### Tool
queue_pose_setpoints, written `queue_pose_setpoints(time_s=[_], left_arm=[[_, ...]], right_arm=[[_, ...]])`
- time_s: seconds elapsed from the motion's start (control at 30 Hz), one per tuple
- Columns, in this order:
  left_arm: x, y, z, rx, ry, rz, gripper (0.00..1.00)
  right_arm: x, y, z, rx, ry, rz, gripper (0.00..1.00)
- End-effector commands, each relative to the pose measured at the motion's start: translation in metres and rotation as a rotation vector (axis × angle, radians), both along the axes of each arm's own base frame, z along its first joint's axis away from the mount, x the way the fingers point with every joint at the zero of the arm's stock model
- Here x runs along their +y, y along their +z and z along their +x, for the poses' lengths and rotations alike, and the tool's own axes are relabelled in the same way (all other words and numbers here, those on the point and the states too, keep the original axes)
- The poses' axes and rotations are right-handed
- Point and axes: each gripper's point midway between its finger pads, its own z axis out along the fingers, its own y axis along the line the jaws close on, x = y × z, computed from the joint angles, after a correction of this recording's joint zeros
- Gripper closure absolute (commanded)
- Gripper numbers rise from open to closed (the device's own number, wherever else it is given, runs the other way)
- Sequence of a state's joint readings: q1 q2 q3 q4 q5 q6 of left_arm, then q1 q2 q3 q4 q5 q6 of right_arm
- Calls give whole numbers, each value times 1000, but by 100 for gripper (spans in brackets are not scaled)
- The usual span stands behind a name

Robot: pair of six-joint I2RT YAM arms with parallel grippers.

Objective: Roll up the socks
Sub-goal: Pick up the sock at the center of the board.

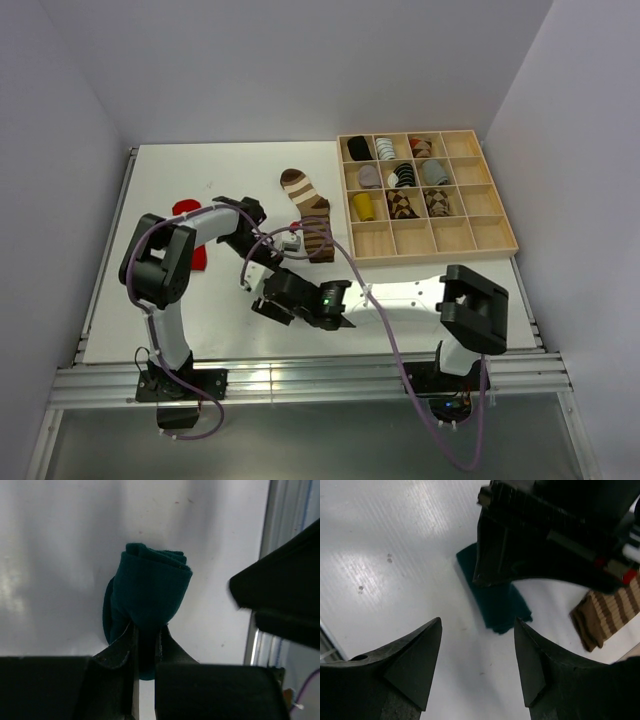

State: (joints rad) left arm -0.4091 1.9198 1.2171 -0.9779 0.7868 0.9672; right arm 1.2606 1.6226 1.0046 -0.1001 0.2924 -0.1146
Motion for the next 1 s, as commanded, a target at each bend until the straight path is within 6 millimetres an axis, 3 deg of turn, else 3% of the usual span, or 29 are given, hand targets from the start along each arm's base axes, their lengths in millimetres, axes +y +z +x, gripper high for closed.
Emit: queue_pose_setpoints(time_s=[0.0, 0.8, 0.93, 0.97], left_arm=[[36, -41, -32, 124, -76, 192, 100], [41, -54, -31, 164, -85, 239, 100], [40, -52, -32, 190, -84, 246, 96], [39, -50, -30, 193, -80, 244, 95]], right_arm=[[10, 2, 14, -70, 23, -63, 33], [22, -63, 13, 41, 86, -212, 34], [19, -68, 20, 60, 57, -206, 44], [17, -71, 21, 69, 54, -212, 54]])
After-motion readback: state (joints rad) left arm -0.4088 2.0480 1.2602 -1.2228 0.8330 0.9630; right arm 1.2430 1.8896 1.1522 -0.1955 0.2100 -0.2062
